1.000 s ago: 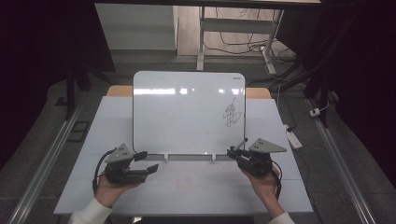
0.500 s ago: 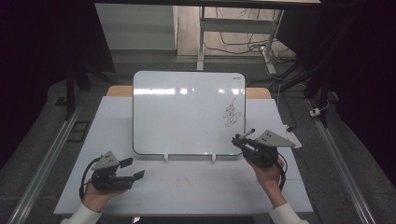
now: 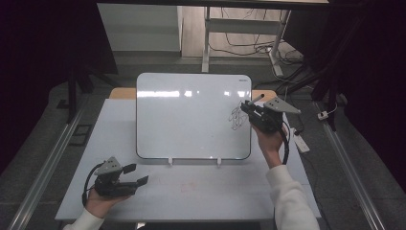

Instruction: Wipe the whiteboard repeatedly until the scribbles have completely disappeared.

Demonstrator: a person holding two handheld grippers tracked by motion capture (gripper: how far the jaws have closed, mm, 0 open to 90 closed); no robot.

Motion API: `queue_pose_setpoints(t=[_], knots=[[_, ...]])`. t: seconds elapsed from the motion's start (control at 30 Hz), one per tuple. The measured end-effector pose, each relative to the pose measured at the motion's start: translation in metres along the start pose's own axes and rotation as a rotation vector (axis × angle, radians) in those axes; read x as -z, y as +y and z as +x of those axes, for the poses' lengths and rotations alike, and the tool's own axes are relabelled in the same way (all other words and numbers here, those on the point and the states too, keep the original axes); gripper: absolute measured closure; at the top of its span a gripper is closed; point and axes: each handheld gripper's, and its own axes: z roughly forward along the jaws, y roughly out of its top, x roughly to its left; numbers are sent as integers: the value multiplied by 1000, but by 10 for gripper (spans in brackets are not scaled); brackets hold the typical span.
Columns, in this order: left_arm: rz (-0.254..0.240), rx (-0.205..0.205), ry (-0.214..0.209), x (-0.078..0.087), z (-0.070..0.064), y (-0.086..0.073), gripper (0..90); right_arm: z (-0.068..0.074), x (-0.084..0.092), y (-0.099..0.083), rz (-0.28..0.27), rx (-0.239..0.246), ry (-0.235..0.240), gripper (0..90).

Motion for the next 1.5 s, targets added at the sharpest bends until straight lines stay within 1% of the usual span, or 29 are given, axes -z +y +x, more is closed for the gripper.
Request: queue_pose_setpoints(t=[0.03, 0.17, 0.27, 0.33, 0.4, 0.43, 0.5, 0.53, 0.57, 0.6, 0.63, 0.67, 0.73, 0.77, 0.83, 0.87, 0.93, 0.97, 1.0, 1.03, 1.07, 1.17, 1.2, 1.27, 1.37, 1.4, 1.43, 1.47, 1.5], knots=[[-2, 1, -4, 0, 0, 0, 278, -3, -5, 1, -1, 10, -12, 773], [-4, 17, 0, 1, 2, -1, 278, -8, -19, 0, -4, 8, -28, 773], [-9, 27, 0, 1, 4, -2, 278, -9, -26, -1, 4, 44, -77, 774], [-8, 29, 0, 1, 4, -2, 278, -17, -31, -3, -7, 37, -98, 773], [-8, 28, 1, 1, 4, -2, 278, -19, -33, -3, -3, 34, -98, 773], [-8, 27, 1, 1, 4, -2, 278, -20, -35, -5, 1, 29, -89, 773], [-9, 28, 3, 2, 4, -2, 279, -18, -39, -10, 11, 31, -41, 773], [-10, 29, 5, 2, 4, -2, 279, -15, -40, -11, 31, 47, -11, 774], [-9, 30, 5, 2, 4, -2, 279, -12, -41, -12, 42, 66, -2, 774], [-8, 31, 6, 2, 5, -3, 278, -11, -41, -11, 47, 99, -4, 774], [-7, 32, 7, 1, 5, -3, 279, -12, -41, -8, 45, 114, -19, 774], [-8, 33, 7, 1, 5, -3, 279, -15, -41, -5, 37, 112, -42, 774], [-9, 32, 6, 2, 4, -3, 278, -25, -43, 1, 20, 70, -60, 774], [-11, 32, 4, 2, 4, -3, 278, -27, -44, 2, 18, 51, -55, 774], [-13, 33, 5, 3, 5, -3, 278, -21, -43, -2, 50, 83, -9, 774], [-13, 34, 5, 3, 5, -3, 278, -21, -43, -2, 50, 83, -9, 774], [-13, 41, 4, 3, 6, -4, 278, -14, -41, -8, 79, 123, 40, 774], [-13, 47, 4, 3, 7, -4, 278, -13, -40, -10, 85, 143, 43, 774], [-14, 47, 4, 4, 7, -4, 278, -15, -39, -10, 84, 144, 42, 774], [-15, 48, 5, 4, 7, -4, 278, -22, -39, -7, 65, 118, 3, 774], [-16, 47, 5, 4, 7, -4, 278, -22, -39, -7, 65, 118, 3, 774], [-16, 38, 5, 4, 5, -3, 278, -30, -40, -2, 35, 74, -19, 774], [-16, 38, 4, 4, 5, -3, 278, -29, -41, -2, 39, 78, -19, 774], [-16, 43, 5, 4, 6, -4, 278, -25, -41, -5, 60, 88, 29, 774], [-15, 47, 6, 4, 7, -4, 278, -19, -39, -8, 108, 138, 82, 774], [-16, 48, 7, 4, 7, -4, 278, -20, -39, -8, 113, 145, 80, 774], [-15, 48, 7, 4, 6, -4, 278, -24, -39, -4, 97, 139, 37, 774], [-15, 48, 7, 4, 6, -4, 278, -24, -39, -4, 97, 139, 37, 774], [-16, 43, 7, 4, 5, -4, 278, -29, -40, -2, 75, 89, 26, 774]])
